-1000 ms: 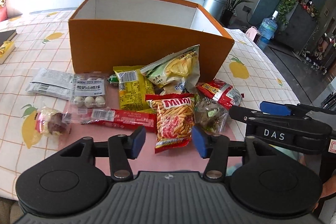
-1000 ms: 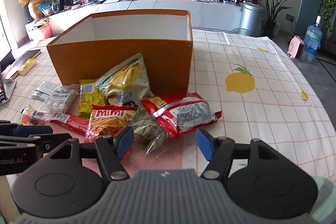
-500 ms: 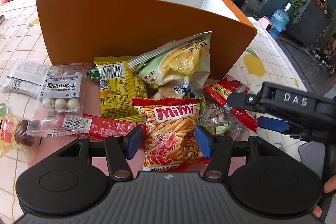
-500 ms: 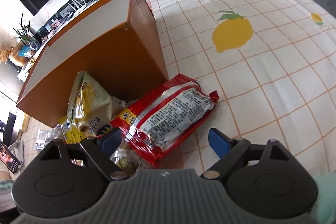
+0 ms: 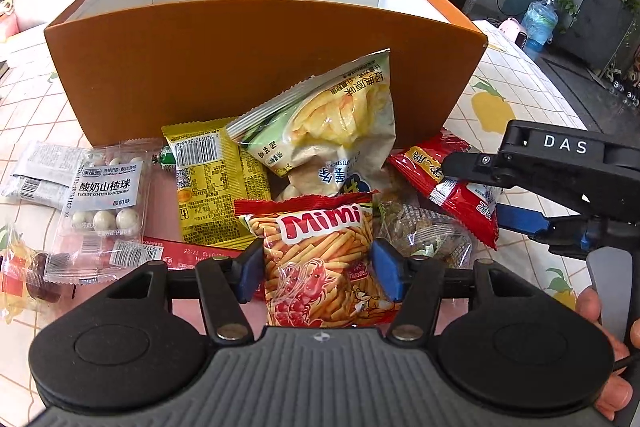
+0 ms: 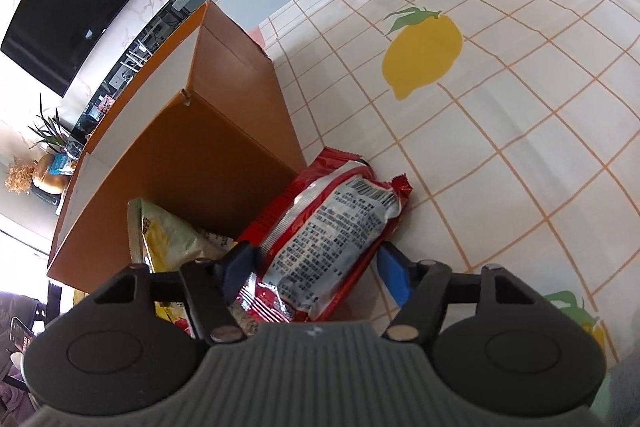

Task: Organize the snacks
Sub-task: 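Grasp the Mimi bag with the left gripper while the right grasps the red noodle bag, then lift both held bags and carry them over the open orange box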

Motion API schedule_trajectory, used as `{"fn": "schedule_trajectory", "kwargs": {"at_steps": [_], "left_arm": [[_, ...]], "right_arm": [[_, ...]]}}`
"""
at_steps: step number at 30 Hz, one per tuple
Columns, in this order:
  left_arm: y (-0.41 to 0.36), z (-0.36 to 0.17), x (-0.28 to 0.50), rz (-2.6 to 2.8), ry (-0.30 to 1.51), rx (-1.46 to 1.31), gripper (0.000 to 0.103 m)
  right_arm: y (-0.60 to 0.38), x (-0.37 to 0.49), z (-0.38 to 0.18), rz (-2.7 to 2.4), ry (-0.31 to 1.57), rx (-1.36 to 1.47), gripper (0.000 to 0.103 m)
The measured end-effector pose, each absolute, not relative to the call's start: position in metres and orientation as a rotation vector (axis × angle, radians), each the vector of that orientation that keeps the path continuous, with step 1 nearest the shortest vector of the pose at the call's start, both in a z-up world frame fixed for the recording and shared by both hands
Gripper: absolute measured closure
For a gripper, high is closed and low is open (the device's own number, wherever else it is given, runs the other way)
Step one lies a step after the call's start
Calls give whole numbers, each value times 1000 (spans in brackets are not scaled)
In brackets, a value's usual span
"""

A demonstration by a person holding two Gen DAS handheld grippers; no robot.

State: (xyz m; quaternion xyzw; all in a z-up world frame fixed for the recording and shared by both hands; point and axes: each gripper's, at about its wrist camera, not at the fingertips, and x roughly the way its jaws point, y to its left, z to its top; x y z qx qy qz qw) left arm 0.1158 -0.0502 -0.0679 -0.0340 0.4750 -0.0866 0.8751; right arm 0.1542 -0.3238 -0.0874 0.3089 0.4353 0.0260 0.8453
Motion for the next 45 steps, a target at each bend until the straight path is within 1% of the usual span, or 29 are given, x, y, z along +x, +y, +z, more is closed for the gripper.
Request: {"fn": "schedule_trajectory", "kwargs": {"at_steps": [2, 4, 5, 7, 9, 12, 19, 21, 24, 37, 45], "left_arm": [[-52, -67, 117, -179, 987, -77, 43], [-51, -66, 115, -178, 979, -83, 47], [-53, -65, 115, -176, 973, -80, 52], [-52, -64, 114, -182, 970, -79, 55], [-49, -60, 109, -185, 963, -84, 57], [-43, -52, 100, -183, 945, -84, 58], [-19, -32, 82, -165, 890, -134, 61], [-12, -26, 78, -163, 875, -149, 61], [-9, -15, 80, -165, 846, -165, 61], [24, 18, 72, -177, 769, -218, 62], [40, 58, 99, -179, 678, -180, 62]], "right_arm": [[-321, 152, -85, 57, 907, 630, 43], [-319, 147, -80, 47, 877, 594, 51], [-319, 143, -77, 48, 856, 586, 54], [-319, 136, -71, 59, 819, 571, 57], [-317, 129, -64, 70, 790, 538, 63], [-310, 121, -54, 88, 759, 477, 70], [-296, 94, -28, 91, 684, 327, 74], [-294, 88, -20, 93, 669, 301, 80], [-287, 84, -7, 95, 656, 251, 84], [-244, 62, 53, 203, 584, 128, 85], [-206, 83, 95, 298, 519, 87, 86]]}}
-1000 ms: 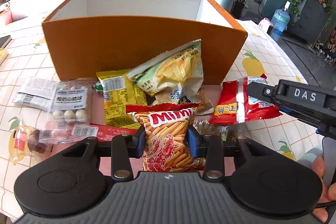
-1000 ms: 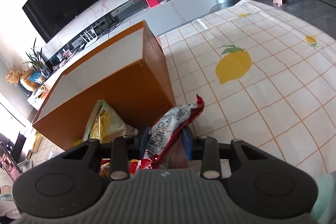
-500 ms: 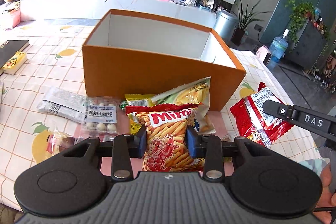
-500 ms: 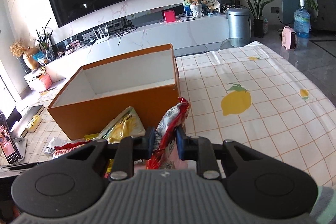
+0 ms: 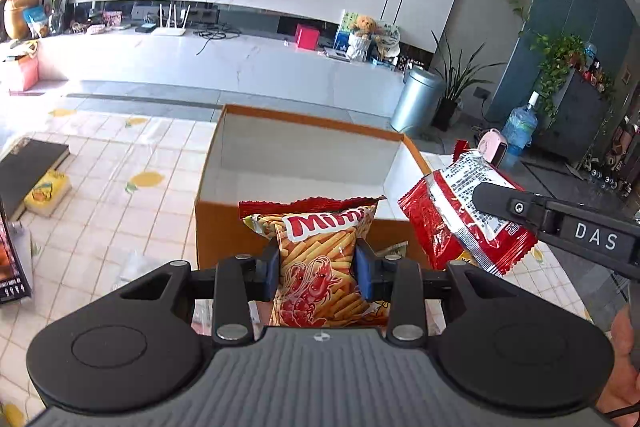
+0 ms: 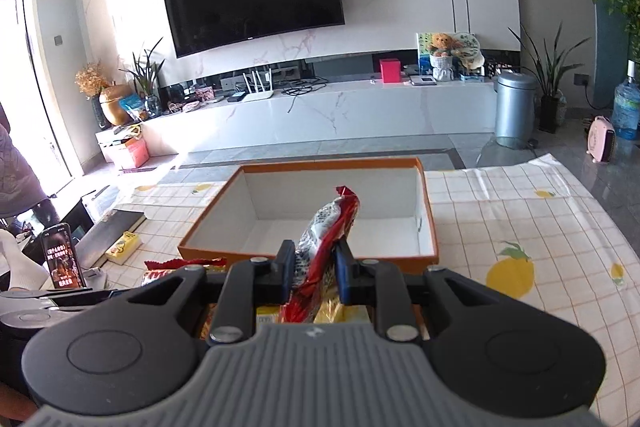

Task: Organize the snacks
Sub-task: 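Lift both held bags and carry them over the open orange box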

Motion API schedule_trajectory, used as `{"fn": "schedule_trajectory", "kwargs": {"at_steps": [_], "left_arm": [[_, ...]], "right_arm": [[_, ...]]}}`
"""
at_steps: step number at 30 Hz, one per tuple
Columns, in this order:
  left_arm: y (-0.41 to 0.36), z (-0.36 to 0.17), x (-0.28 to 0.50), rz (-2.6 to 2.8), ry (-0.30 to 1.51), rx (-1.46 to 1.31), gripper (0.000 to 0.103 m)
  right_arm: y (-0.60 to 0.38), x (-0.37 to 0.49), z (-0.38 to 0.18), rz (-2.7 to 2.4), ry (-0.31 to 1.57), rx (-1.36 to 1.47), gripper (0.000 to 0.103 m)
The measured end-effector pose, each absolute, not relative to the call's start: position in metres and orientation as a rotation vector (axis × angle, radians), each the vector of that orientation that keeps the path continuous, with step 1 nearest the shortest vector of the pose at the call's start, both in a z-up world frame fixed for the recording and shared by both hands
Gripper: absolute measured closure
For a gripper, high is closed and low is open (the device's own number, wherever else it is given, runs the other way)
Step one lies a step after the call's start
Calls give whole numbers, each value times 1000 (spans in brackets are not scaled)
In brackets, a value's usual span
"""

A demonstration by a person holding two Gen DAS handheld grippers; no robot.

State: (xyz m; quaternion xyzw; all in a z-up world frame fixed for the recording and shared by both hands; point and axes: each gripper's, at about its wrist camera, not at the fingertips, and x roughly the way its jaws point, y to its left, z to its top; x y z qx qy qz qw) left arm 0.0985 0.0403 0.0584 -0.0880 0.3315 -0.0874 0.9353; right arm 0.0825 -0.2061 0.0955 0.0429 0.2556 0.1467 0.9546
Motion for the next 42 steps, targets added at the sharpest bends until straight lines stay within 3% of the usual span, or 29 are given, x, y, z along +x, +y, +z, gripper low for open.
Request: {"fn": "schedule_trajectory", "kwargs": {"at_steps": [14, 30, 42], "left_arm": [[31, 76, 197, -179, 679, -33, 62], [25, 2, 261, -226, 958, 210, 62], [2, -26, 277, -200, 1071, 411, 62]], "right_arm": [[-165, 187, 118, 345, 489, 60, 88], [-146, 275, 11, 374, 789, 203, 88], [-151, 300, -18, 321, 988, 128, 88]]}}
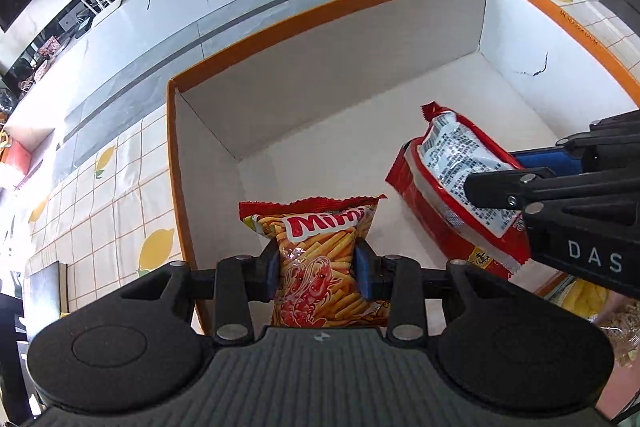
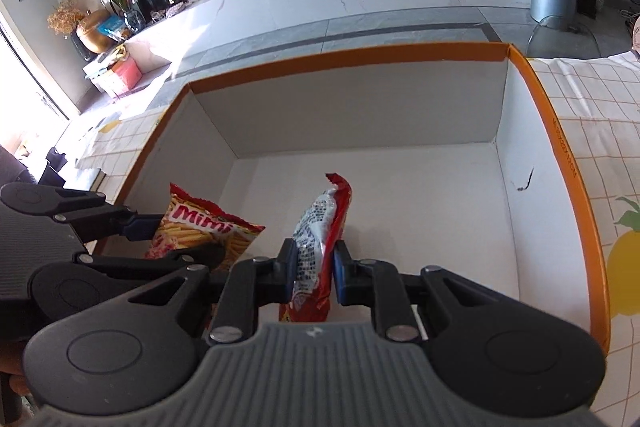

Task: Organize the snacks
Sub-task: 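Lift both held bags and carry them over the open orange box, then open both grippers to drop the bags into the box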

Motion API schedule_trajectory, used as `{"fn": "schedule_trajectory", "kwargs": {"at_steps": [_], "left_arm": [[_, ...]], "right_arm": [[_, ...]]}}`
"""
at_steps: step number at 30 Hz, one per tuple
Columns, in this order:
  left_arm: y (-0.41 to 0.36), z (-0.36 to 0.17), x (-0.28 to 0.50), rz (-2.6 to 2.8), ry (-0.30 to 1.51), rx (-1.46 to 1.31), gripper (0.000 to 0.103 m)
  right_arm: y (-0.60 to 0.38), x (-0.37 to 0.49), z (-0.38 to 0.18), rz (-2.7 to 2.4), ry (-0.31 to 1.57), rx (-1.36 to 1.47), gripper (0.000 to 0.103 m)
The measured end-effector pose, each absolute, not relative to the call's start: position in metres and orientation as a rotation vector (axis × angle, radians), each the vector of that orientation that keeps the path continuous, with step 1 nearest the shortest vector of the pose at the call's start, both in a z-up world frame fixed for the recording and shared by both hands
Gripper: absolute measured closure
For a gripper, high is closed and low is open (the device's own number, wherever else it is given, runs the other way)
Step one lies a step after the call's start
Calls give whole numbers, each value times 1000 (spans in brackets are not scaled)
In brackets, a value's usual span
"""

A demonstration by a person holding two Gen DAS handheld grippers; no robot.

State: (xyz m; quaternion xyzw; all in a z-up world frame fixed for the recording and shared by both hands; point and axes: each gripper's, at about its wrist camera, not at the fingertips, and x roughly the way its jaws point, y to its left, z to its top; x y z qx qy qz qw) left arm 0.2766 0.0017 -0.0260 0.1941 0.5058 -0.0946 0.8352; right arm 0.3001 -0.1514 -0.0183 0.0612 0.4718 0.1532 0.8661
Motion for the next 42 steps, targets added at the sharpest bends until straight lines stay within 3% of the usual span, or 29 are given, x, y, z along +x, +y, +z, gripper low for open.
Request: {"fn": "schedule_trajectory", "kwargs": {"at_steps": [10, 14, 26, 38, 42], "left_arm": [[1, -17, 279, -211, 1054, 443, 51], [5, -2, 278, -205, 1003, 432, 38], [14, 22, 264, -169, 933, 391, 38], [16, 46, 227, -205, 867, 329, 38], [15, 58, 205, -224, 821, 297, 38]], "right_arm": [[-142, 313, -30, 356, 1050, 83, 88], [-139, 319, -29, 359, 1082, 59, 87], [-126, 341, -42, 404, 1245, 122, 84], [-127, 303, -2, 328, 1080, -75, 47], [-143, 274, 27, 352, 983, -90, 42]]}}
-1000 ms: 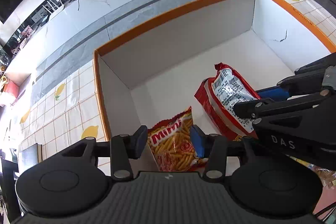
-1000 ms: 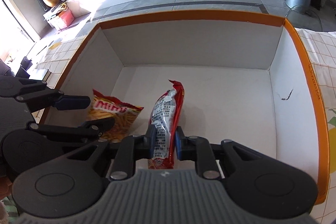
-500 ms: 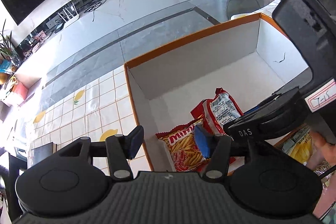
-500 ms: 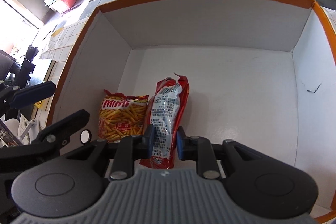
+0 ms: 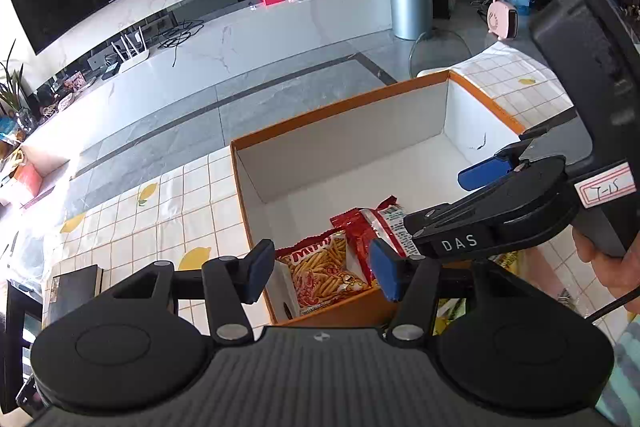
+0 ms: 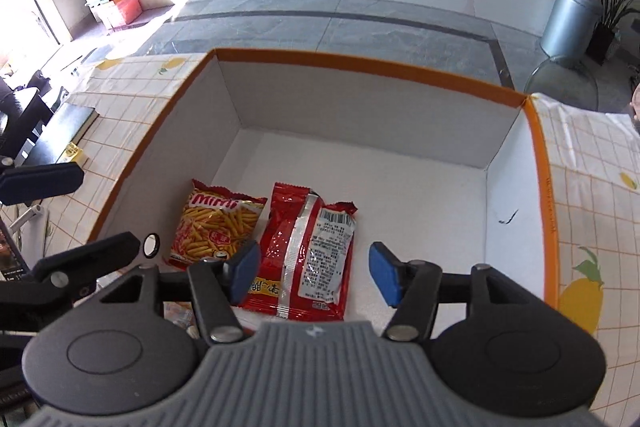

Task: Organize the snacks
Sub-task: 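Open both grippers to drop the bags into the box, then grasp the clear pastry bag with the left gripper while the right grasps the green snack bag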

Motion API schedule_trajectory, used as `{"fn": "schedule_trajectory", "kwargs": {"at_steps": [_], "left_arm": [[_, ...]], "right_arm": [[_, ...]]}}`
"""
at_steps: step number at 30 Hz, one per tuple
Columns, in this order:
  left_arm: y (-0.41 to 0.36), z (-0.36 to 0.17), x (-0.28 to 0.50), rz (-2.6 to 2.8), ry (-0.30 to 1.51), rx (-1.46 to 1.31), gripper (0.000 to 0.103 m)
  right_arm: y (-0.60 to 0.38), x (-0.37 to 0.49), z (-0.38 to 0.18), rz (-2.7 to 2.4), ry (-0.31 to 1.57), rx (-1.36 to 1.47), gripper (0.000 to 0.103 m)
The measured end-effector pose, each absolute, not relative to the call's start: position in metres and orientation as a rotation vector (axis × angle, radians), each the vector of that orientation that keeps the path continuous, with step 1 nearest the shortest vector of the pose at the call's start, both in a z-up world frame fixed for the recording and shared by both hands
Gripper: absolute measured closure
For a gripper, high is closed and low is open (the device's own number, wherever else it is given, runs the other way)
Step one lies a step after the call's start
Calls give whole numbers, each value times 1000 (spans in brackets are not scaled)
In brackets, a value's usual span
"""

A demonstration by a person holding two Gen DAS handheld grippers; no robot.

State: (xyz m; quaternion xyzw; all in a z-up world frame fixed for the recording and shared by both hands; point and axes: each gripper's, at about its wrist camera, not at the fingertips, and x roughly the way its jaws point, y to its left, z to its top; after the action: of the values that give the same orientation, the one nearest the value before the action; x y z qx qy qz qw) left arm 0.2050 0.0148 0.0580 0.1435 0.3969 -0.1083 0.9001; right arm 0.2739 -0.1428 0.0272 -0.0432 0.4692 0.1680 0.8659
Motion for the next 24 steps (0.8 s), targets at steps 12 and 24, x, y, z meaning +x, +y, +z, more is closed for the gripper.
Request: {"fn": "schedule_trajectory", "kwargs": {"at_steps": [12, 24], "left_arm": [[17, 65, 140, -207, 740, 175, 38], [48, 14, 87, -107, 729, 27, 34]], "right_arm": [[-181, 176, 62, 359, 754, -64, 28], [-224, 90, 3, 211, 715, 22, 26]]}}
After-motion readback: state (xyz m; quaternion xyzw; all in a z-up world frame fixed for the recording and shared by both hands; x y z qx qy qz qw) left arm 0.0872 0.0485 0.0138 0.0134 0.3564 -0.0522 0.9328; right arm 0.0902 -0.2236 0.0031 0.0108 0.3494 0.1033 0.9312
